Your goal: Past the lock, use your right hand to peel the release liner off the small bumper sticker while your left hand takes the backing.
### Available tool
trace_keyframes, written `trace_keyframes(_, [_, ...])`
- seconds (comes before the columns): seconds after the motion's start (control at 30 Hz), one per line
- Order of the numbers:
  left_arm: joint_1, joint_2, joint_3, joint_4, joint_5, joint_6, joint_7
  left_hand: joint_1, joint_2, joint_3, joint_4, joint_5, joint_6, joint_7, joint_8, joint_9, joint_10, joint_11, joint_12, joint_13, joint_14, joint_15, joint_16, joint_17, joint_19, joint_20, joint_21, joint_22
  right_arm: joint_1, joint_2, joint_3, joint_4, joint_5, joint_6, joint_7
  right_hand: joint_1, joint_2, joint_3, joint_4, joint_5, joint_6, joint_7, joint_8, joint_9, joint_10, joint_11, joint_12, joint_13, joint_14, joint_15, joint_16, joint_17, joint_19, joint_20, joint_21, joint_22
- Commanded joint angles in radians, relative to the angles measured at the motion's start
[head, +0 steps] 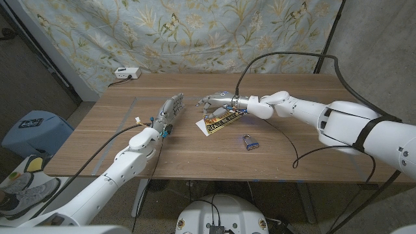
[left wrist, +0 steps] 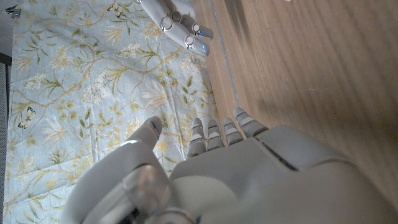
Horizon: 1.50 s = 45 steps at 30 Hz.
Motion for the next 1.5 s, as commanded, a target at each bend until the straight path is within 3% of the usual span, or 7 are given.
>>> trace_keyframes(0.03, [-0.003,0.003,0.003,-0.002,-0.002,0.004,-0.01,-0.005,-0.001,0.008,-0.004,0.007,0.005,-0.003,-0.001,0.004,0.004,-0.002,0.003,0.002,0.005,0.002,0.0,0.003,0.008,0.006,-0.001,0.004,-0.037,-0.047,0.06,-0.091,-0.012,-0.029,0.036,0.011,0.002,0.0,0.0,0.004,0.005,-0.001,0.005,0.0,0.01,0.002,0.0,0.002,0.009,-0.078,0.006,0.003,0.006,-0.002,0.008,0.006])
trace_keyframes(0.97, [-0.017,-0.006,0.021,-0.009,0.009,0.017,-0.008,-0.003,-0.002,0.01,-0.012,0.007,0.004,-0.002,-0.001,0.004,0.004,-0.005,0.003,0.002,0.005,0.003,-0.001,0.002,0.007,0.008,-0.002,0.005,-0.1,-0.123,0.162,-0.233,-0.04,-0.058,0.07,0.024,0.001,-0.005,0.003,0.006,0.017,-0.001,0.007,-0.007,0.017,-0.002,-0.005,0.002,0.012,-0.081,0.008,0.005,0.008,-0.005,0.004,0.006])
trace_keyframes(1.5, [-0.032,-0.014,0.033,-0.008,0.016,0.027,-0.008,-0.002,-0.001,0.009,-0.017,0.007,0.003,-0.002,-0.001,0.004,0.002,-0.002,0.002,0.002,0.004,0.003,-0.001,0.002,0.007,0.008,-0.003,0.005,-0.117,-0.145,0.195,-0.261,-0.055,-0.06,0.066,0.027,0.001,-0.008,0.005,0.006,0.018,-0.002,0.006,-0.01,0.019,-0.004,-0.007,0.002,0.012,-0.081,0.009,0.007,0.009,-0.005,0.003,0.006])
